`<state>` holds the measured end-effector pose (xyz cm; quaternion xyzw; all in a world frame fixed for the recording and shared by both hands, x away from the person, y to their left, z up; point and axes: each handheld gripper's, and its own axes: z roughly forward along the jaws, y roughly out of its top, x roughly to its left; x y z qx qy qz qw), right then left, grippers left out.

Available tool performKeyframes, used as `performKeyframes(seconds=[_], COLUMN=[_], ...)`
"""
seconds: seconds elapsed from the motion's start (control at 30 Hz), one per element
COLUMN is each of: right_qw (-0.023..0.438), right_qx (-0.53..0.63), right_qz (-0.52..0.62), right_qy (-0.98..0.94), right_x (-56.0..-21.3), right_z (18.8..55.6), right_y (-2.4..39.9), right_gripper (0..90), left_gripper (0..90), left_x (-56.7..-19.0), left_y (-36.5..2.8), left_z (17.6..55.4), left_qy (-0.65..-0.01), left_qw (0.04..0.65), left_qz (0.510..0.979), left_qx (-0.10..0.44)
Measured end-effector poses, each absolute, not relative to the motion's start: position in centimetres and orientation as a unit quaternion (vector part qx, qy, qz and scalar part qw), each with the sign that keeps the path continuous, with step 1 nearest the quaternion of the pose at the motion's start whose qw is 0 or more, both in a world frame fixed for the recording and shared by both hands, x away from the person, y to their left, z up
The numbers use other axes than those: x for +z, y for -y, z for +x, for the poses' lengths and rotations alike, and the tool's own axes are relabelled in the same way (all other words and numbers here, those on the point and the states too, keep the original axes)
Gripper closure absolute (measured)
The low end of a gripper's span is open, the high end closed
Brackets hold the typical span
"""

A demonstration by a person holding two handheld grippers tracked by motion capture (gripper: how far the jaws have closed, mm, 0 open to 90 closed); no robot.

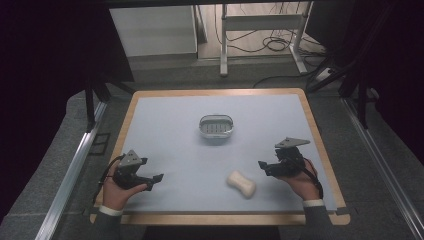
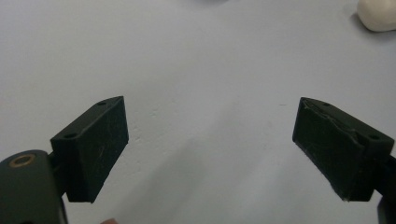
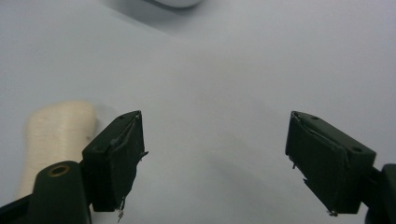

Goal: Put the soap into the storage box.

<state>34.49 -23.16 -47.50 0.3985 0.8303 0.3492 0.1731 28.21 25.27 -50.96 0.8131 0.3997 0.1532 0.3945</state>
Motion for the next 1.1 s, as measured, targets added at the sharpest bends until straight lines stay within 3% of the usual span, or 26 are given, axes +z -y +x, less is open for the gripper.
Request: performKeyframes(seconds=[0.63, 1.1], right_qw=[0.162, 0.141], right_qx=[0.330, 0.289], right_qz=[0.361, 0.347], right_qy=[-0.857, -0.881], right_x=[-45.0, -45.0], right_z=[33.3, 33.3], right_y=[20.3, 17.2], right_gripper=[17.4, 16.0], left_gripper=[11.2, 11.2], left_x=[-51.1, -50.8], left_y=[-25.1, -25.3], left_z=[28.2, 27.9], left_qy=[-0.402, -0.395], left_qw=[0.386, 0.400], left_qz=[0.816, 0.813], left_qx=[0.154, 0.151])
